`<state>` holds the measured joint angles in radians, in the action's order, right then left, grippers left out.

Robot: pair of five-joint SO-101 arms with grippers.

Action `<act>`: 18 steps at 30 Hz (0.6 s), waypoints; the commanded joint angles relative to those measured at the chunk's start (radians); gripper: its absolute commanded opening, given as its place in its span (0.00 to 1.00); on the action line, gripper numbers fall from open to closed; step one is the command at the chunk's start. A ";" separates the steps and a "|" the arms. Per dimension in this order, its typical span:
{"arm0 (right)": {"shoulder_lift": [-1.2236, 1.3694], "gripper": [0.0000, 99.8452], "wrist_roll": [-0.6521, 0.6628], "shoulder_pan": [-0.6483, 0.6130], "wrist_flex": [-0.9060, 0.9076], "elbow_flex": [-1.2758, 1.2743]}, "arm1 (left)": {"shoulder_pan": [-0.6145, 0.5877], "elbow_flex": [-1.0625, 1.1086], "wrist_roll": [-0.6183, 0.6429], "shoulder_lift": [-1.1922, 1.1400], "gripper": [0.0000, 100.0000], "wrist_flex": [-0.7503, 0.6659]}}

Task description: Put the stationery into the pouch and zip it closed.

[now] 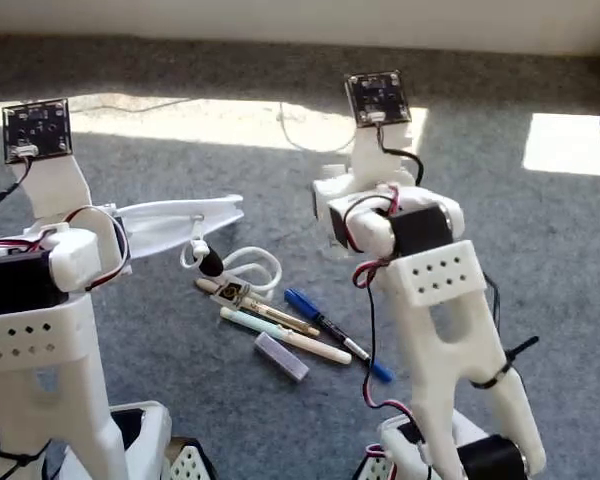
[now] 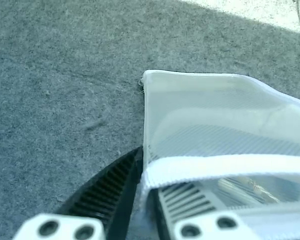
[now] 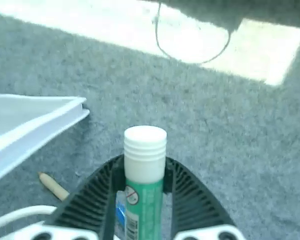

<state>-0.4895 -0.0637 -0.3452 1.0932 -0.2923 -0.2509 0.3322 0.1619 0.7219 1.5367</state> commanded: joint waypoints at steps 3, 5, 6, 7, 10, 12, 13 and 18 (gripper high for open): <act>-0.194 0.00 -0.012 0.008 -0.087 0.012 | 0.025 -0.041 0.015 -0.012 0.01 0.000; -0.245 0.00 -0.012 0.004 -0.107 0.012 | 0.025 -0.041 0.015 -0.012 0.01 -0.002; -0.268 0.00 -0.012 -0.010 -0.119 0.012 | 0.025 -0.041 0.015 -0.012 0.01 -0.003; -0.289 0.00 -0.012 -0.025 -0.130 0.012 | 0.027 -0.041 0.017 -0.012 0.01 -0.003; -0.334 0.00 -0.012 -0.090 -0.150 0.010 | 0.027 -0.070 0.017 -0.019 0.01 0.005; -0.352 0.00 -0.012 -0.139 -0.173 0.010 | 0.027 -0.087 0.017 -0.019 0.01 0.005; -0.360 0.00 -0.012 -0.157 -0.185 0.010 | 0.027 -0.094 0.017 -0.019 0.01 0.005; -0.363 0.00 -0.011 -0.255 -0.246 0.010 | 0.027 -0.110 0.041 -0.019 0.01 0.005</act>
<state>-0.8239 -0.0637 -0.5416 0.9030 -0.2923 -0.2463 0.2862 0.1711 0.7050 1.5367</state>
